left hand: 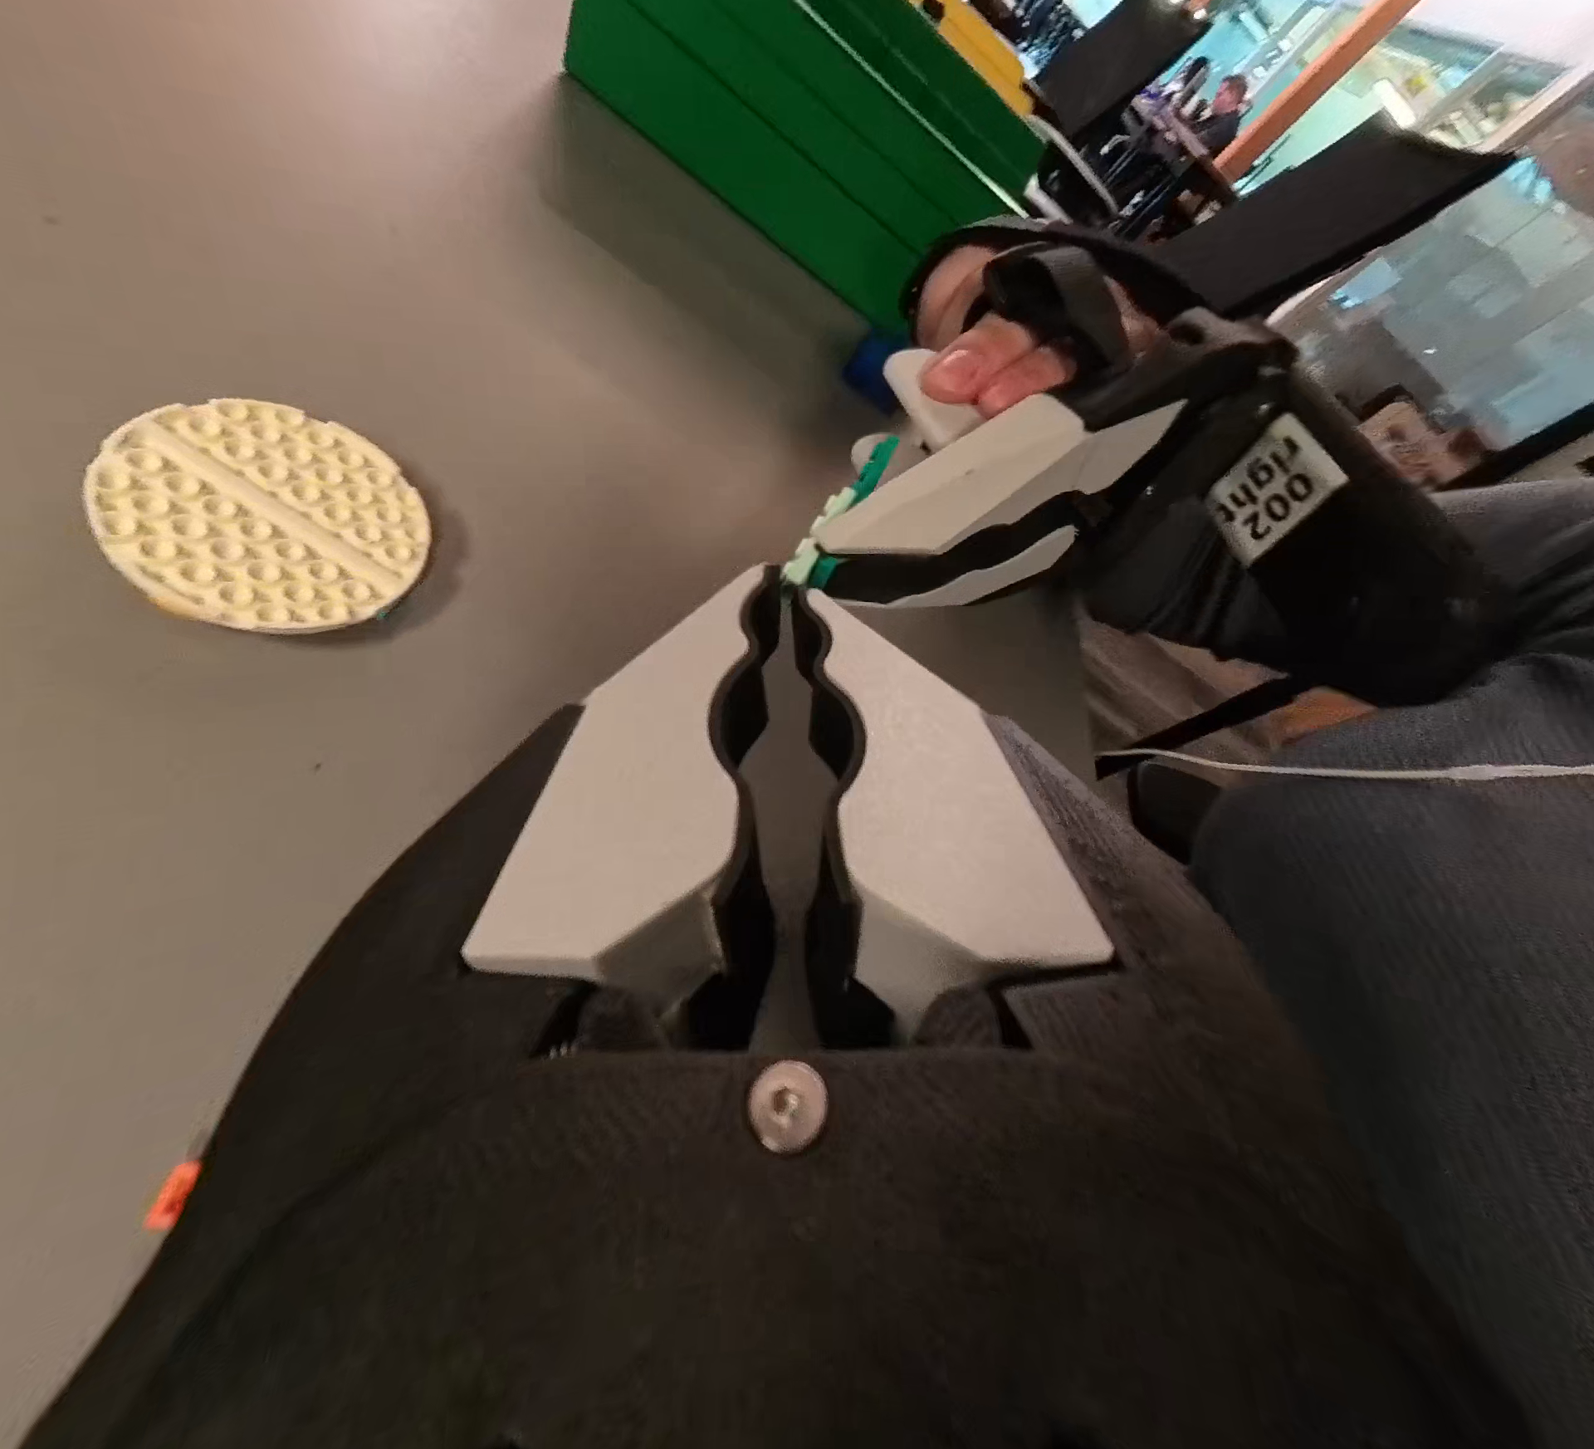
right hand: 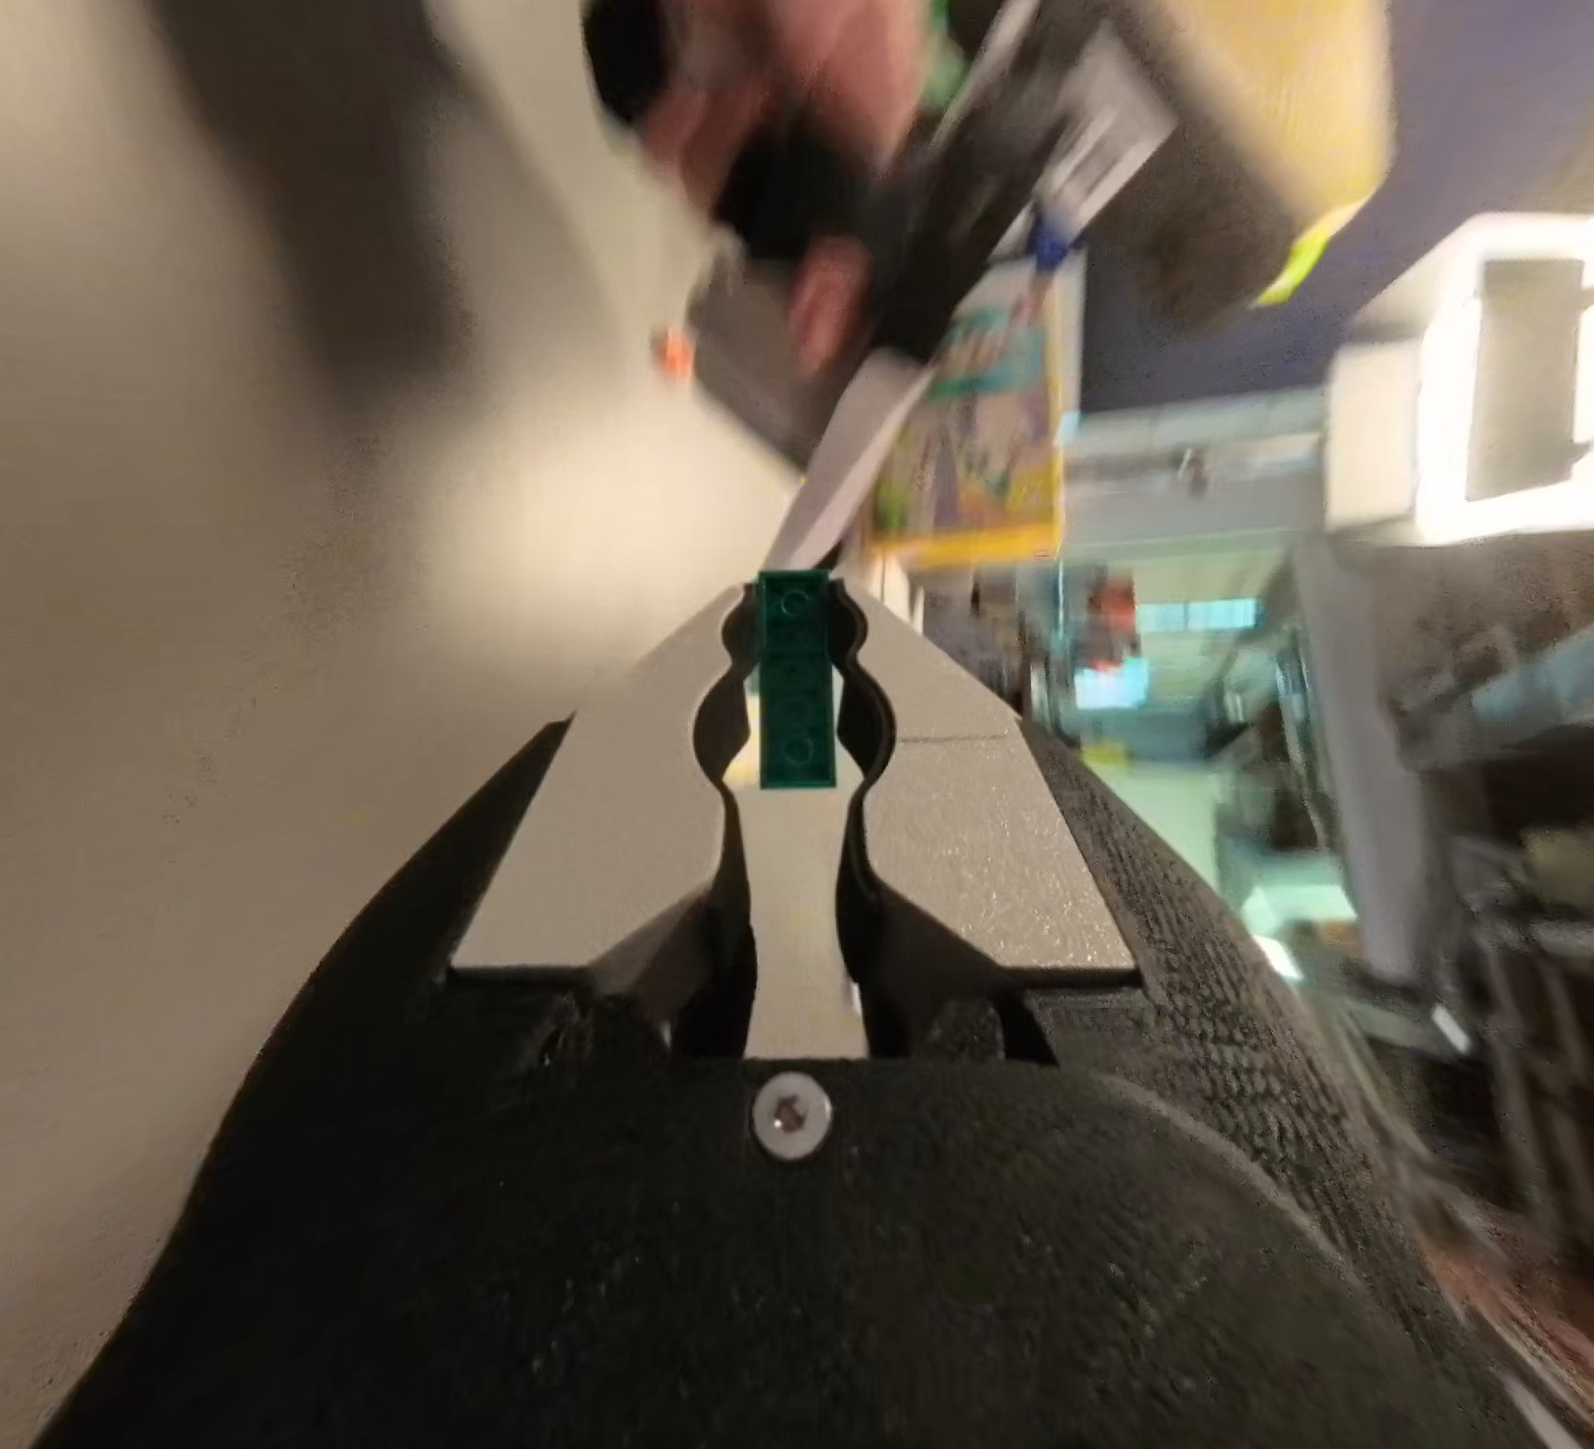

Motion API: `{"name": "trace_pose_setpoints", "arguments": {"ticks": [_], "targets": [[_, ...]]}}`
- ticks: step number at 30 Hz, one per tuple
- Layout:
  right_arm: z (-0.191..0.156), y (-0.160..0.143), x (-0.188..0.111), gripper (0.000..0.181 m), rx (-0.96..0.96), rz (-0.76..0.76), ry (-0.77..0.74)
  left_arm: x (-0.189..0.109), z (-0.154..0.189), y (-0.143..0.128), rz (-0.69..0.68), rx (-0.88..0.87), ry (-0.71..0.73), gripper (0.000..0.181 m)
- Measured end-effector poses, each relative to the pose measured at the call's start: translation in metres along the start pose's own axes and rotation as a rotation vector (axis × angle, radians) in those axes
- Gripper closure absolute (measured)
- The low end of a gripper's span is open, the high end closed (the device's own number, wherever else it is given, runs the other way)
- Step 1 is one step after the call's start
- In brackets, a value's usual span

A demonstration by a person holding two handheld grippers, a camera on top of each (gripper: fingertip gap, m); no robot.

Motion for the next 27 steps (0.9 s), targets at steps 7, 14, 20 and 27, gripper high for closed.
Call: {"name": "trace_pose_setpoints", "arguments": {"ticks": [7, 14, 20, 27], "targets": [[0.031, -0.014, -0.02, 0.168, 0.316, 0.129, -0.161, -0.02, -0.023, 0.014, 0.073, 0.062, 0.133, 0.18], [0.017, -0.041, -0.007, 0.168, 0.372, 0.089, -0.262, -0.107, 0.012, 0.052, 0.127, 0.333, 0.499, 0.178], [0.005, -0.029, 0.008, 0.168, 0.386, 0.132, -0.189, -0.277, -0.027, 0.029, -0.033, 0.125, 1.139, 0.178], [0.0, -0.026, 0.013, 0.168, 0.457, 0.16, -0.148, -0.315, -0.082, -0.043, -0.235, -0.389, 1.095, 0.151]]}}
Point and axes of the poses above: each gripper's, where its closed fingertips meet, x out along the fingers, y out of its top, z = x × y across the jaws, the point moved 3 cm from there along -x, back along the fingers, and after that the axes turned 10 degrees about z, right-handed, at the moved point
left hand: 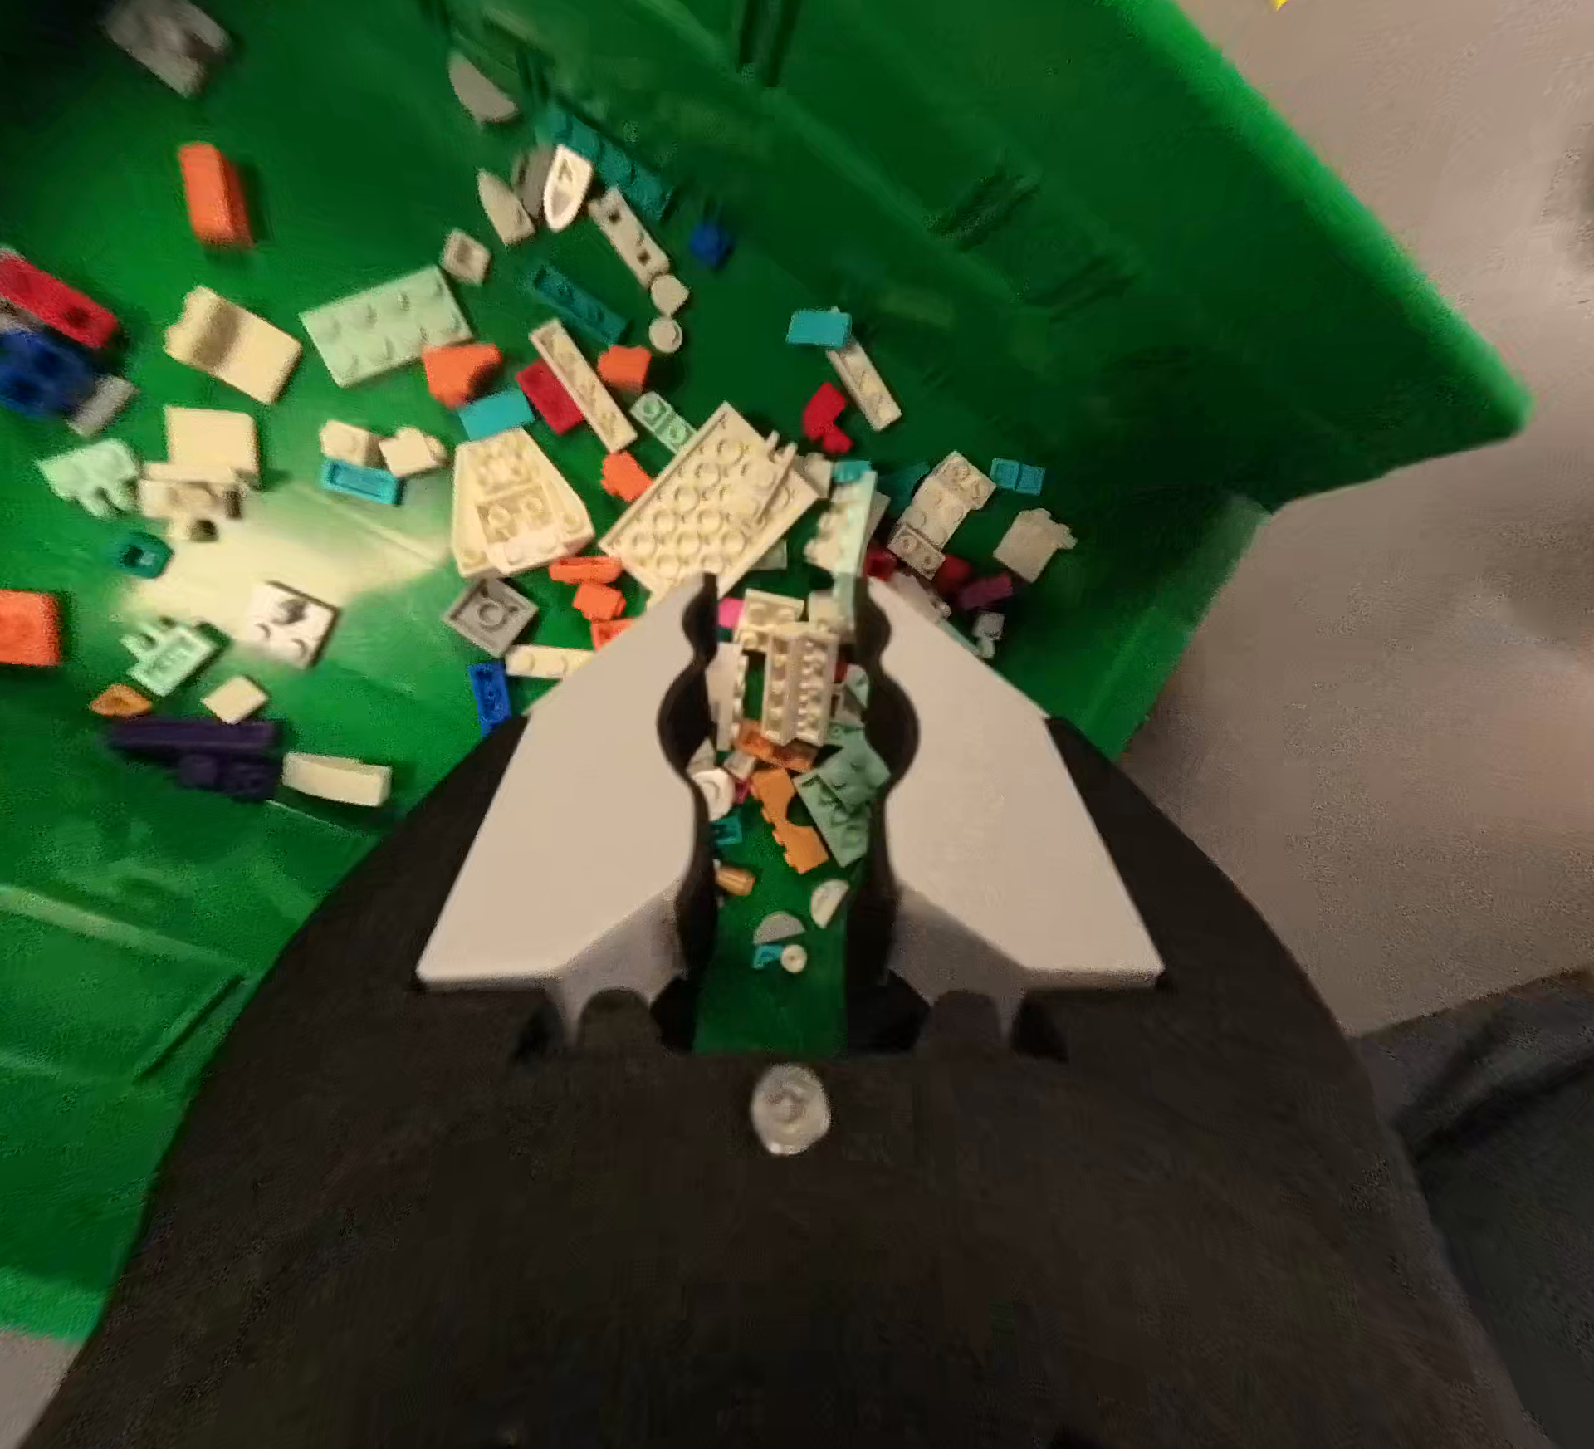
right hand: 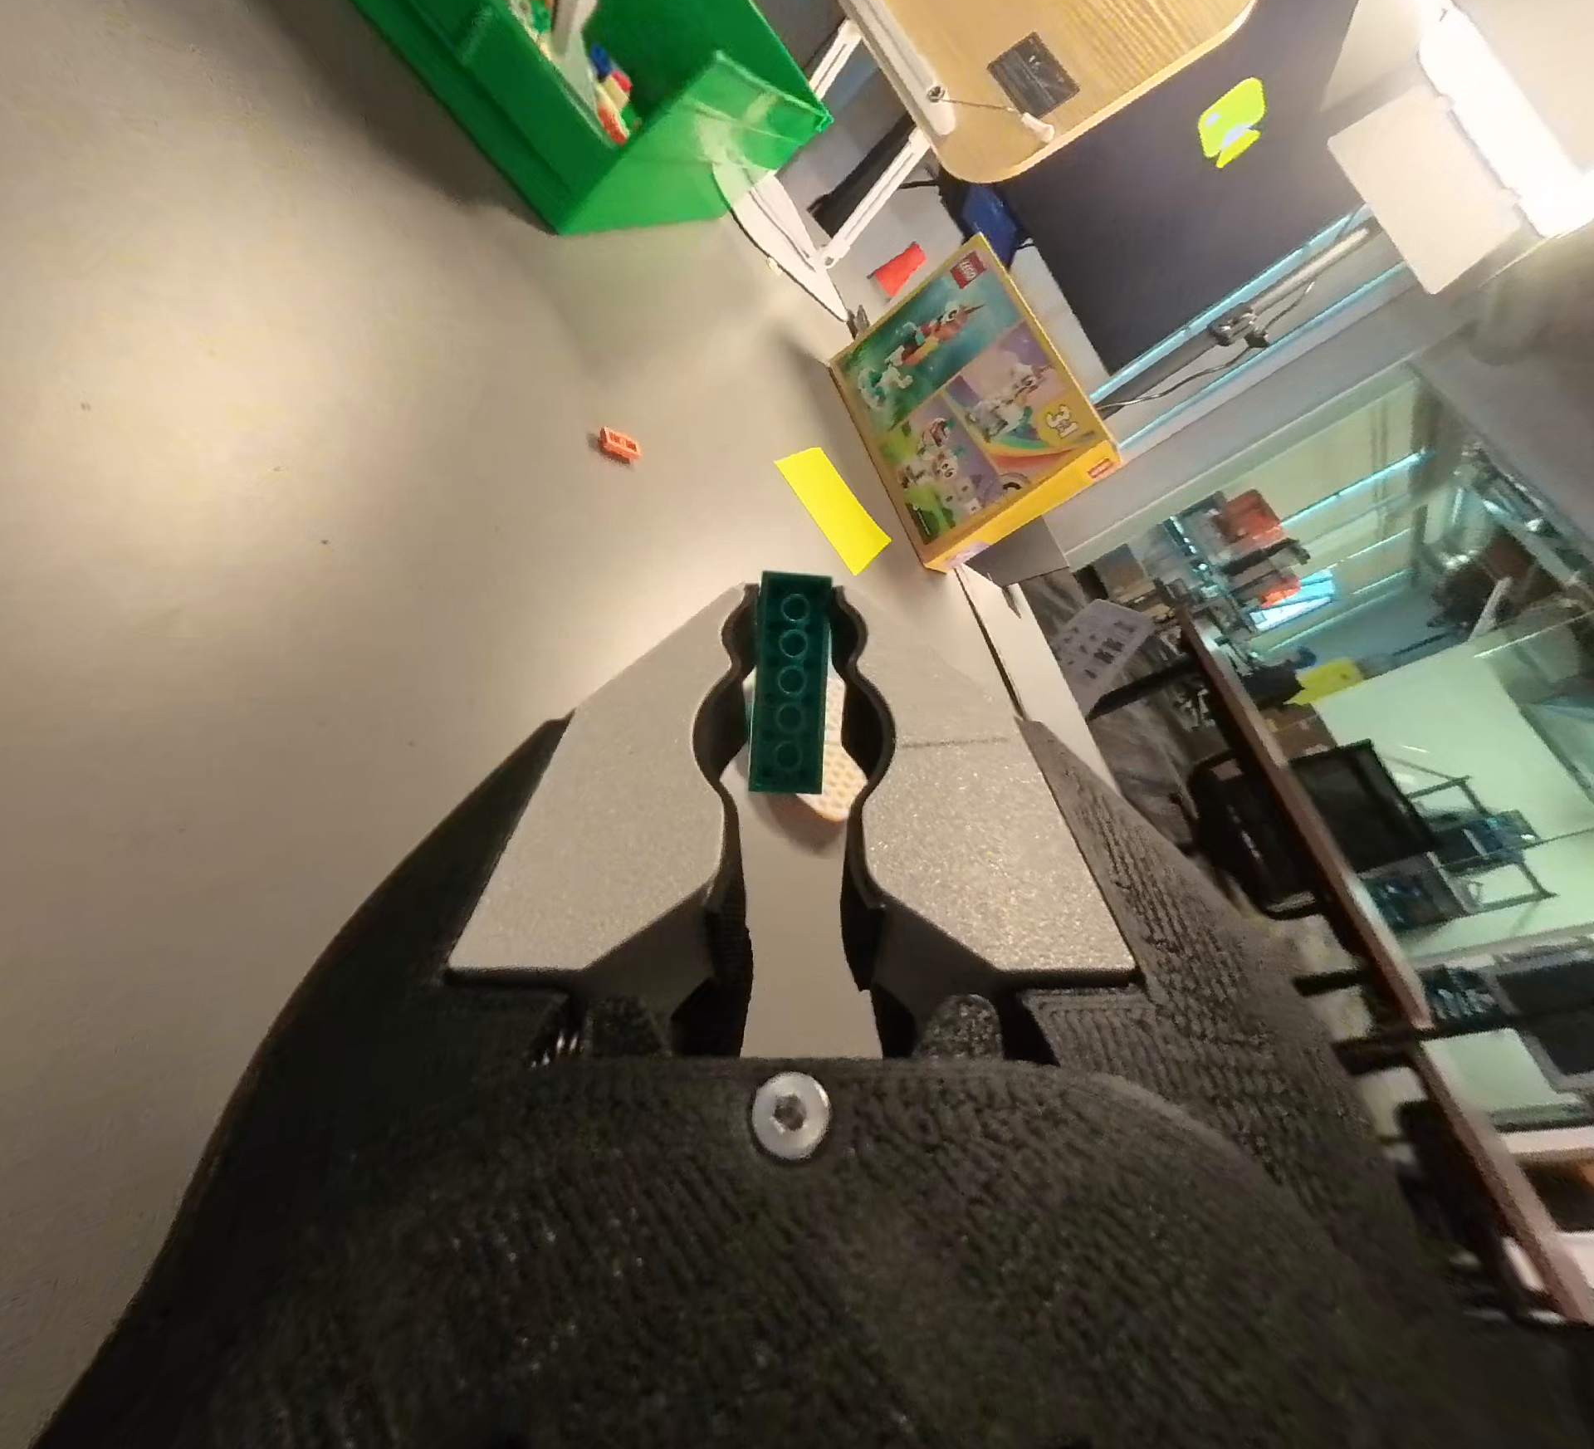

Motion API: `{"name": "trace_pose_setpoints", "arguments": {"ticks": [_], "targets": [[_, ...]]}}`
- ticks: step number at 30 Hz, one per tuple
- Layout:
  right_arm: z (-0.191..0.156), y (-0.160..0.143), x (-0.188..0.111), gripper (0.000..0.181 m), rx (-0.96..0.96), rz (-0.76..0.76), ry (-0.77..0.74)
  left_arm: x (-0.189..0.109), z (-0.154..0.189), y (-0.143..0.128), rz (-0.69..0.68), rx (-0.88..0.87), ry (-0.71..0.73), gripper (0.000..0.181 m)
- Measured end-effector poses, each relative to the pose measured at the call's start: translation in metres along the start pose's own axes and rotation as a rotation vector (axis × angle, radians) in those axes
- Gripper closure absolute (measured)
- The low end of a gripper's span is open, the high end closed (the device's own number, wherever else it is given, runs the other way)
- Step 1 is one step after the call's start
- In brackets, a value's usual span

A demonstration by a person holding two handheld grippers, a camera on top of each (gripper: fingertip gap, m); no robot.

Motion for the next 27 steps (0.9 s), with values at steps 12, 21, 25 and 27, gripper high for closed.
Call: {"name": "trace_pose_setpoints", "arguments": {"ticks": [12, 21, 25, 27], "targets": [[0.01, 0.025, 0.03, 0.168, 0.244, 0.143, -0.075, -0.015, -0.004, 0.024, 0.104, 0.121, 0.346, 0.084], [0.033, 0.066, 0.027, 0.168, 1.179, 0.668, 0.109, -0.068, 0.208, 0.041, 0.716, 0.48, -0.577, 0.119], [0.033, 0.065, 0.023, 0.168, 1.333, 0.8, 0.148, -0.026, 0.277, 0.004, 0.605, 0.545, -0.807, 0.12], [0.033, 0.07, 0.021, 0.168, 1.337, 0.844, 0.173, -0.014, 0.298, -0.004, 0.567, 0.497, -0.923, 0.122]]}}
Point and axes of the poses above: each gripper's, where its closed fingertips meet, x out along the fingers, y out of its top, z = x × y across the jaws, the point moved 3 cm from there along -x, back along the fingers, and after that the axes turned 10 degrees about z, right-handed, at the moved point
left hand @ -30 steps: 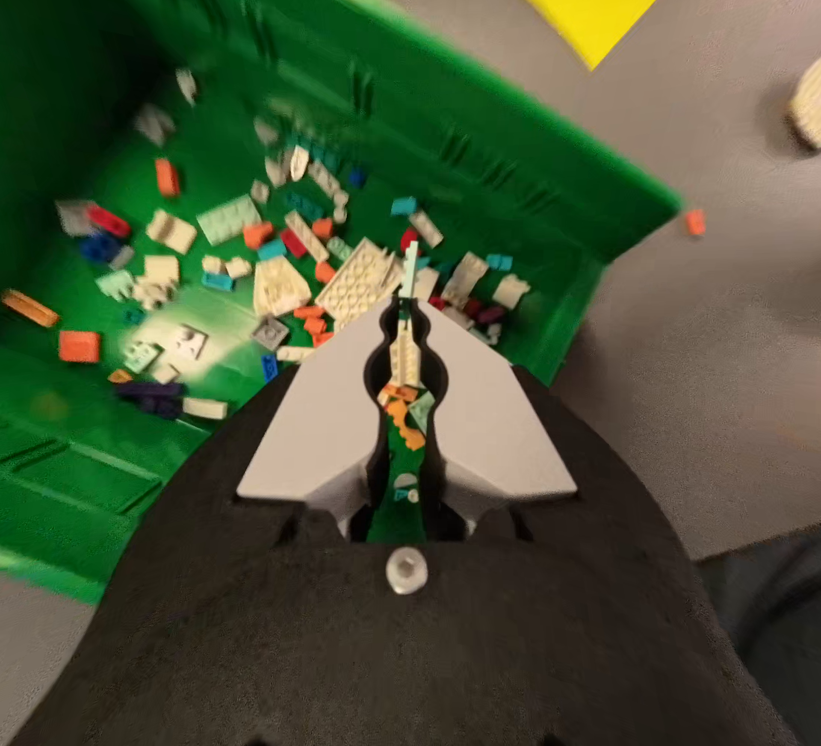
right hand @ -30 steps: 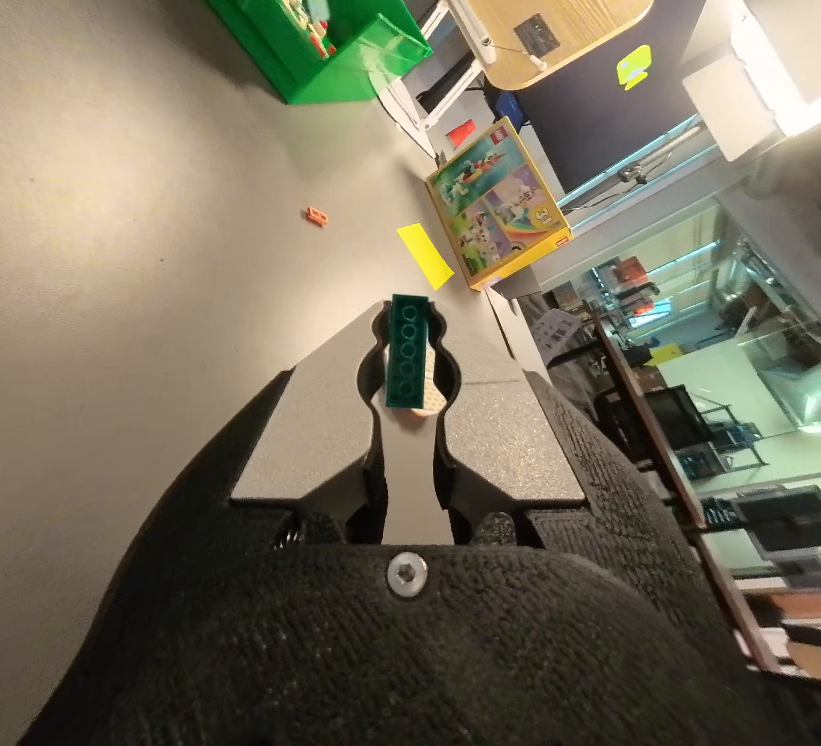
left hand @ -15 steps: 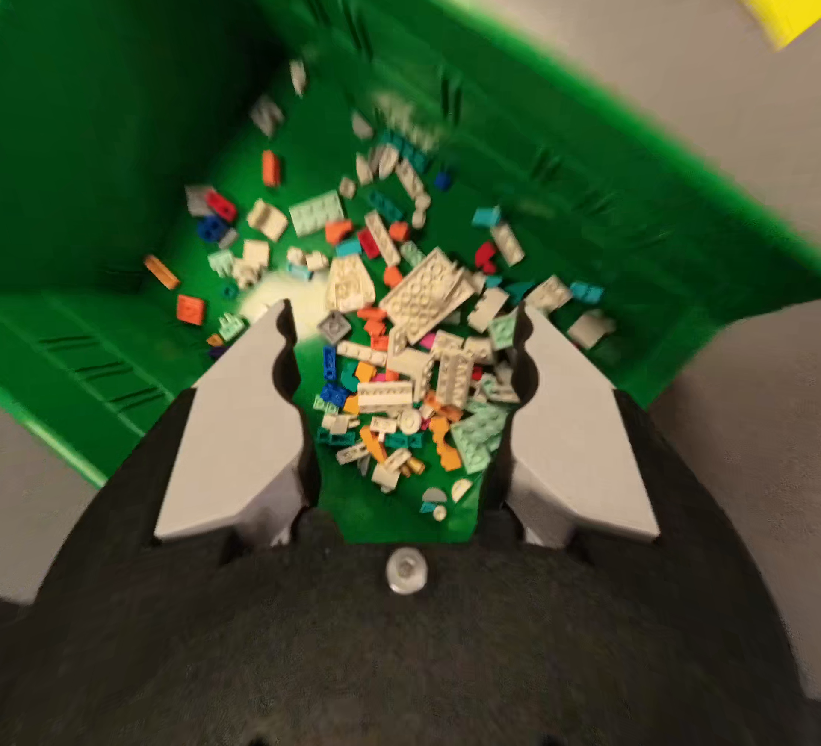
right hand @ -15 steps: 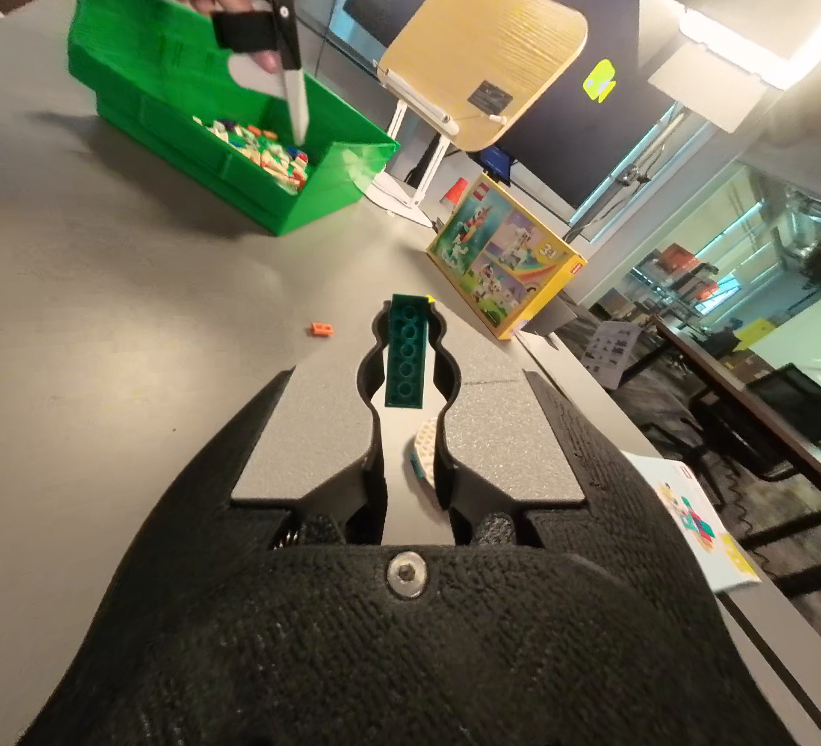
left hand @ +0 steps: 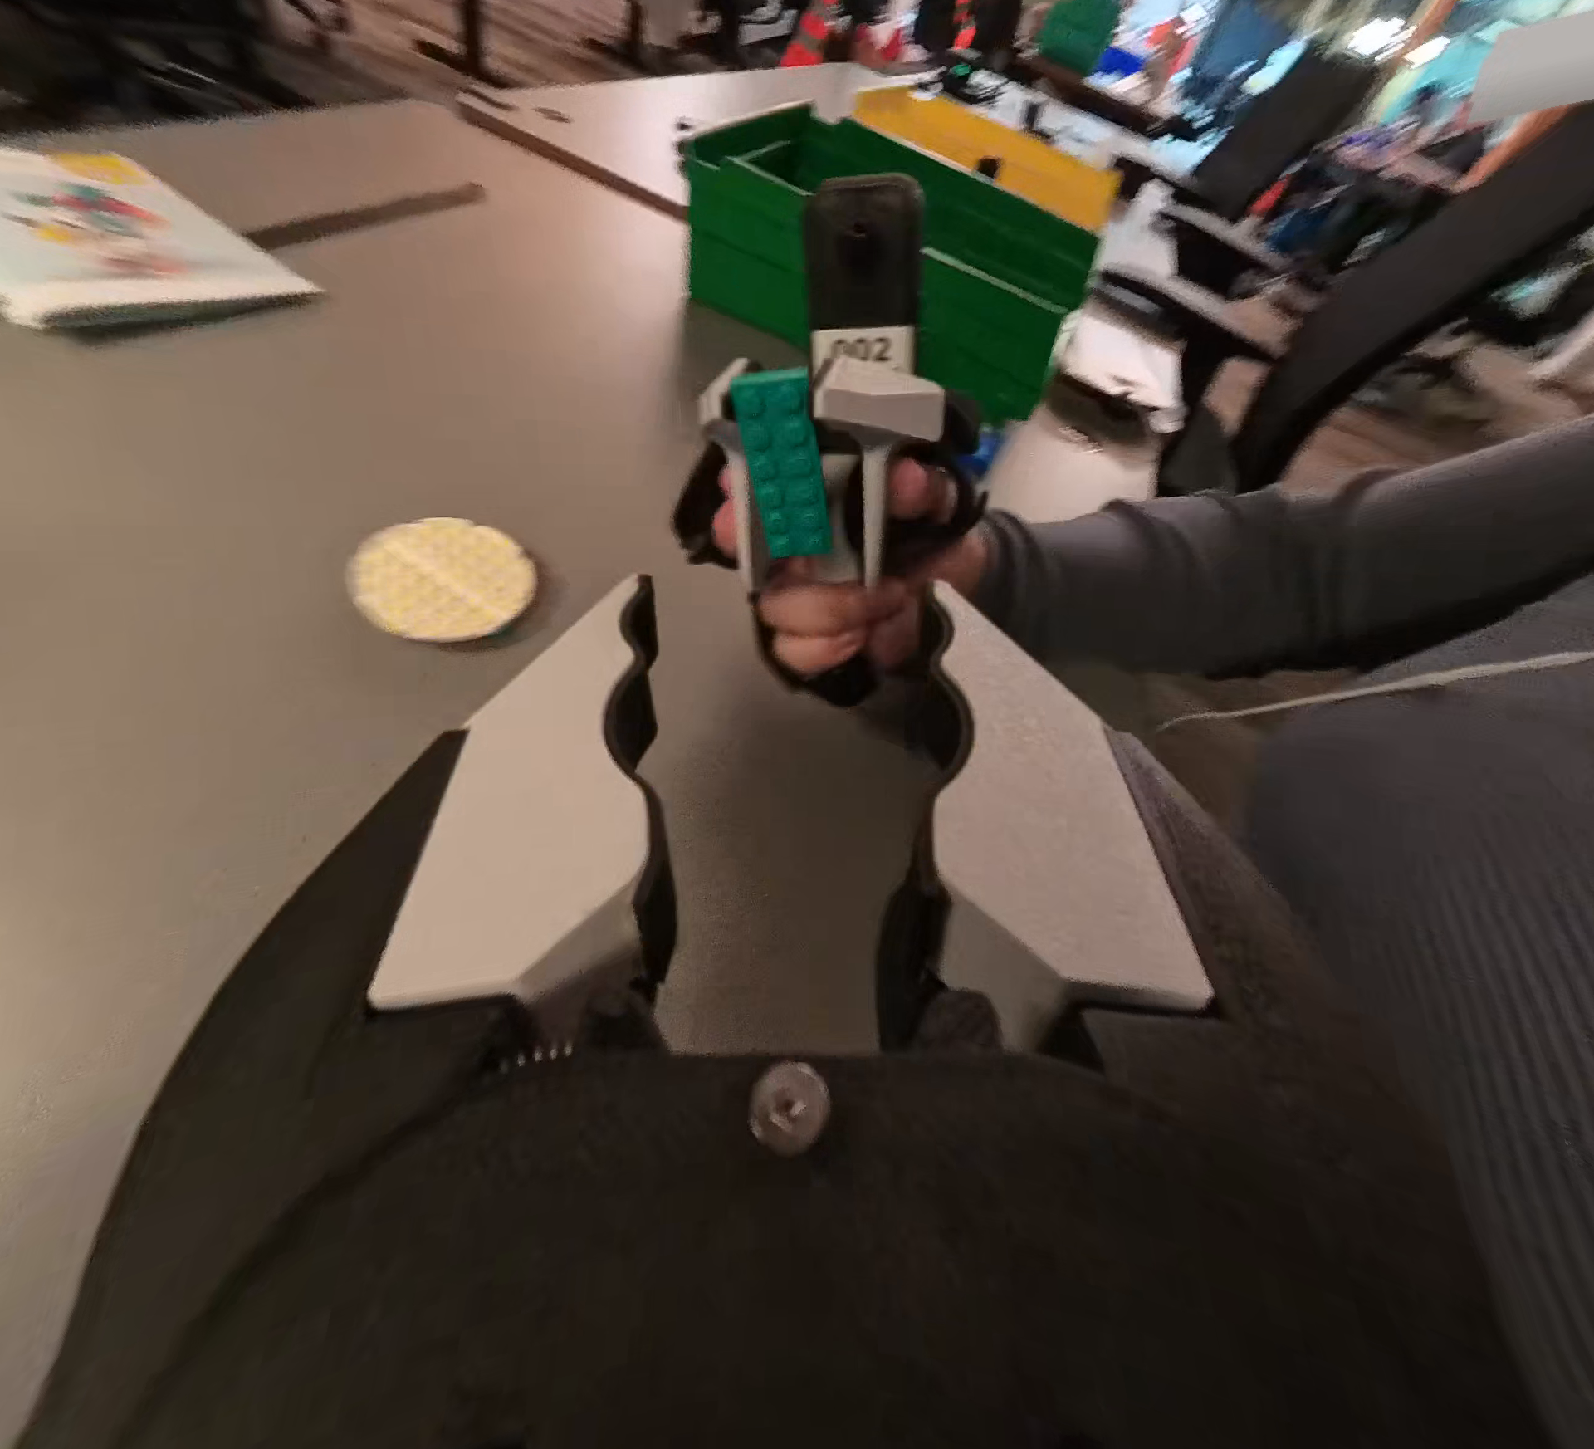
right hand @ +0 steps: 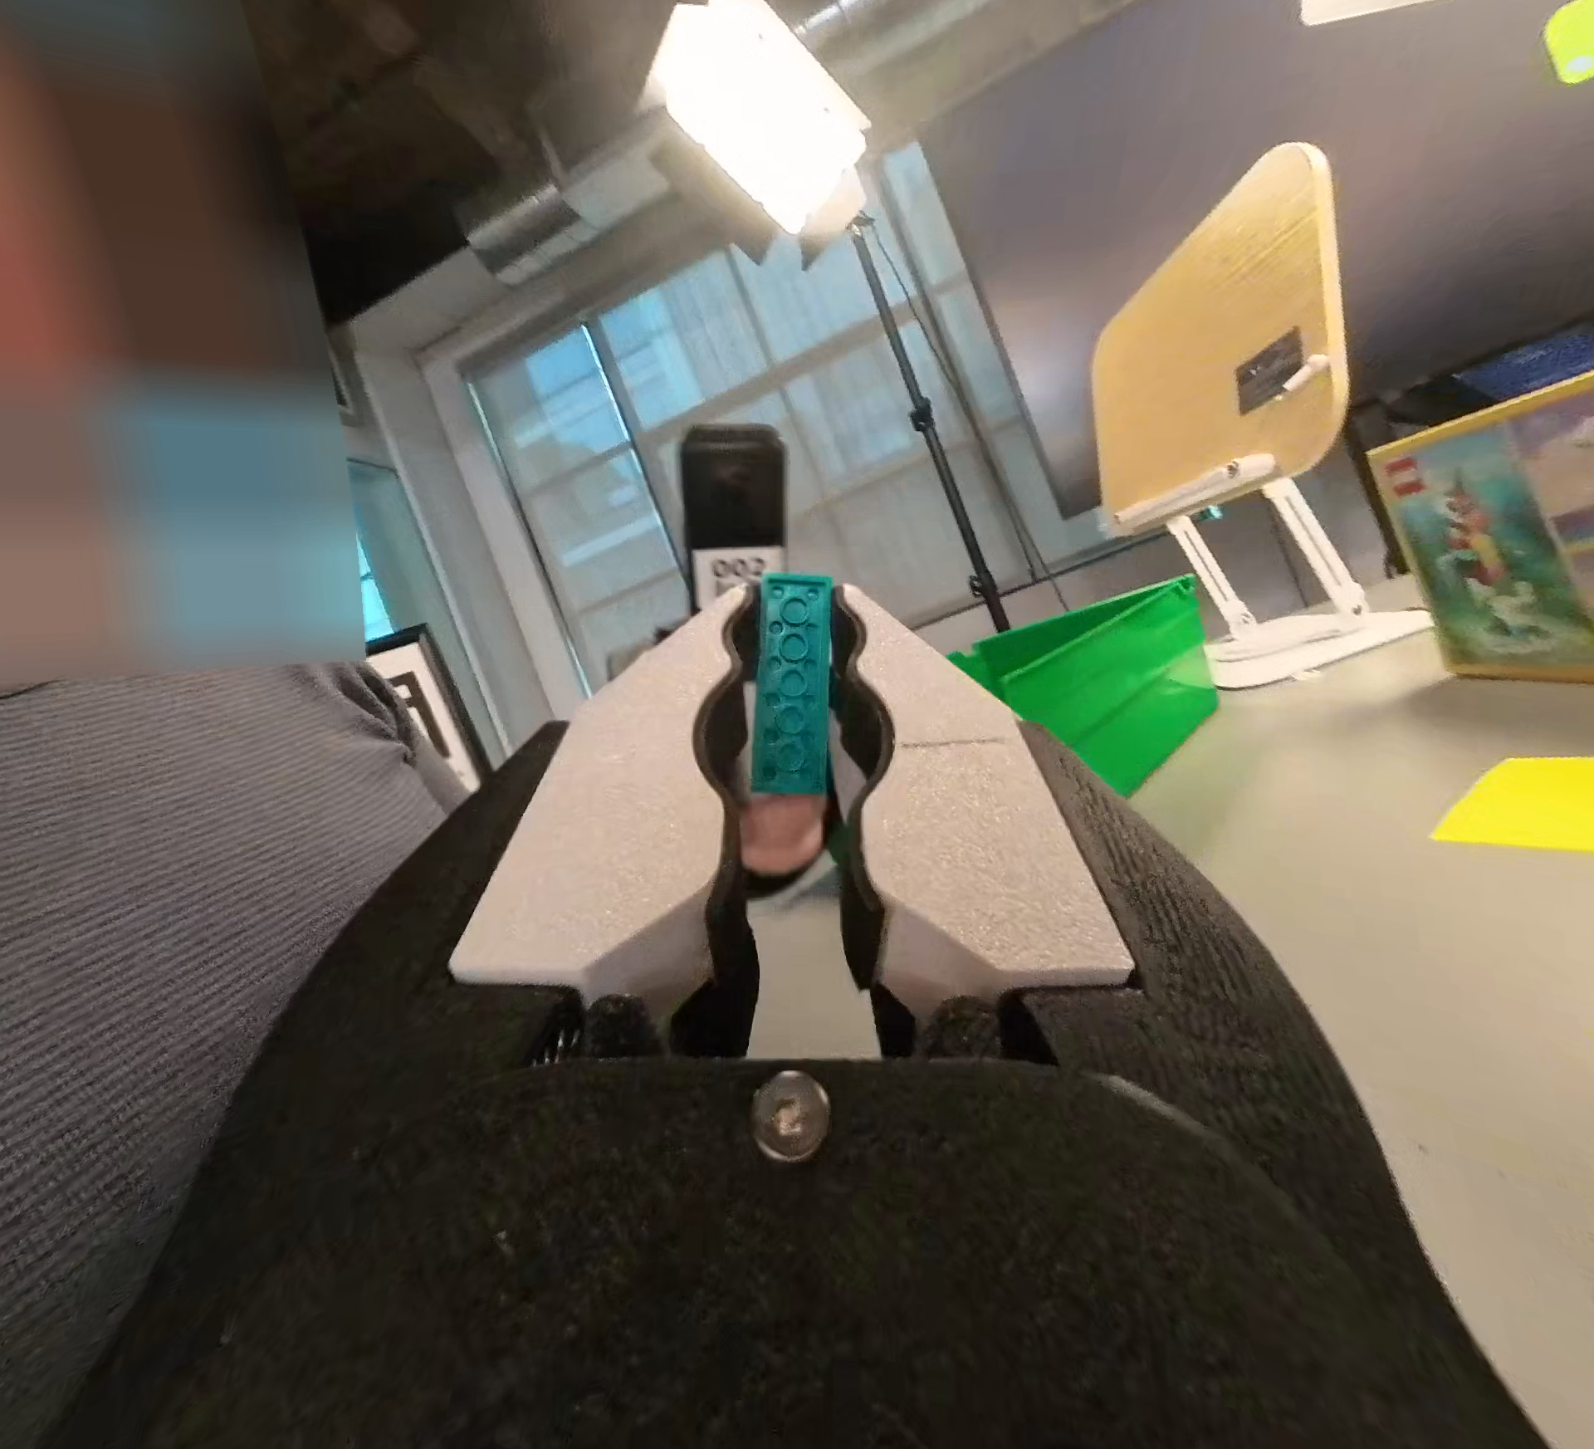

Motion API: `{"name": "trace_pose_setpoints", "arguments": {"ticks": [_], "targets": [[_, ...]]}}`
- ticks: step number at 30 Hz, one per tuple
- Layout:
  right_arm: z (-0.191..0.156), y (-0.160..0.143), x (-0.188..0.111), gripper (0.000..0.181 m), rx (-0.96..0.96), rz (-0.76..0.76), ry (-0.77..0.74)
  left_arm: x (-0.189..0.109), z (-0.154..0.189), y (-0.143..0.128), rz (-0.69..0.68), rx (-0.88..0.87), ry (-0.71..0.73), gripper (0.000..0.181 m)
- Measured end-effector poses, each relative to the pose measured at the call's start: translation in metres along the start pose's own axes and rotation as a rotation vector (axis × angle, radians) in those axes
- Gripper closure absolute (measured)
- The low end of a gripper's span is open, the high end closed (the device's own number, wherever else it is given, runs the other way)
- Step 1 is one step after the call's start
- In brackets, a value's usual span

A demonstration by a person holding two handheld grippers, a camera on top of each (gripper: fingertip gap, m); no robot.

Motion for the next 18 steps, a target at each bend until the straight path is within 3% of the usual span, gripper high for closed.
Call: {"name": "trace_pose_setpoints", "arguments": {"ticks": [5, 8, 11, 14, 18], "targets": [[-0.008, -0.004, 0.001, 0.168, -0.006, -0.026, 0.042, 0.026, 0.008, -0.004, 0.058, -0.118, -0.129, 0.143], [-0.008, -0.001, 0.0, 0.168, -0.03, -0.027, 0.036, 0.025, 0.007, -0.001, 0.078, -0.02, -0.085, 0.166], [-0.006, 0.008, -0.004, 0.162, -0.116, 0.008, 0.001, 0.016, 0.002, -0.001, 0.037, 0.068, -0.005, 0.166], [0.009, 0.021, -0.015, 0.158, -0.313, -0.026, -0.14, -0.023, -0.024, 0.012, 0.009, 0.087, 0.17, 0.166], [0.047, 0.04, -0.042, 0.157, -0.606, -0.123, -0.503, -0.115, -0.078, 0.02, -0.114, -0.072, 0.49, 0.166]]}}
Point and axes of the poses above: each gripper's, where its closed fingertips meet, x out along the fingers, y out of its top, z = x × y across the jaws, the point moved 3 cm from there along -x, back along the fingers, and after that the axes turned 10 degrees about z, right-handed, at the moved point
